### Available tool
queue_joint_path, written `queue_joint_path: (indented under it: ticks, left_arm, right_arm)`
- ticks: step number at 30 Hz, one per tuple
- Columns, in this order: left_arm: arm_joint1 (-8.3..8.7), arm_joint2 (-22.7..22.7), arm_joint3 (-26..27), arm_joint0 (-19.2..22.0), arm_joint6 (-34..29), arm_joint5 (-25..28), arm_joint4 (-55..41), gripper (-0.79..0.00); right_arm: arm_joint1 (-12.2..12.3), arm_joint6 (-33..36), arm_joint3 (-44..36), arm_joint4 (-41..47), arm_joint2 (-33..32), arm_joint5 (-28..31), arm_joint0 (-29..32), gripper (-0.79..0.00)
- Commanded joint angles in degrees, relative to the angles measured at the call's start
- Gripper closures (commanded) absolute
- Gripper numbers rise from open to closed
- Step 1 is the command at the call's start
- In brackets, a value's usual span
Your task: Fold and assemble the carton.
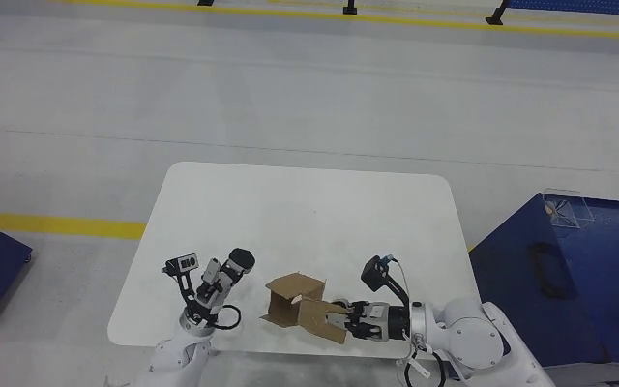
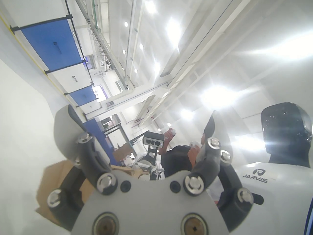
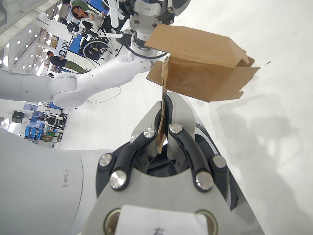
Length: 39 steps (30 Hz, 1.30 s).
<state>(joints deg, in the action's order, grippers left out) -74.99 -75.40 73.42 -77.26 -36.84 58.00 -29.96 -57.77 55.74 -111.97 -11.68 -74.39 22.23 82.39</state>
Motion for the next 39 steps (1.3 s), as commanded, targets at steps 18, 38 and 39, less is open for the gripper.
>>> queue_joint_path:
  ticks: [18, 38, 39]
  left_arm:
    - [1.95, -12.3, 36.8, -19.3, 8.6, -19.3, 70.0, -0.785]
    - [2.85, -5.8, 29.0, -9.7, -3.9, -30.4, 66.4, -0.653]
    - [2.92, -5.8, 28.7, -9.4, -4.0, -30.6, 66.2, -0.656]
  right_arm:
    - [-0.1, 0.2, 3.8, -0.7, 4.5, -0.8, -4.7, 0.0]
    - [-0.2, -1.7, 4.0, -3.3, 8.6, -0.2, -6.9, 0.0]
    - [-0.1, -1.7, 3.9, -3.2, 8.6, 0.0, -6.8, 0.0]
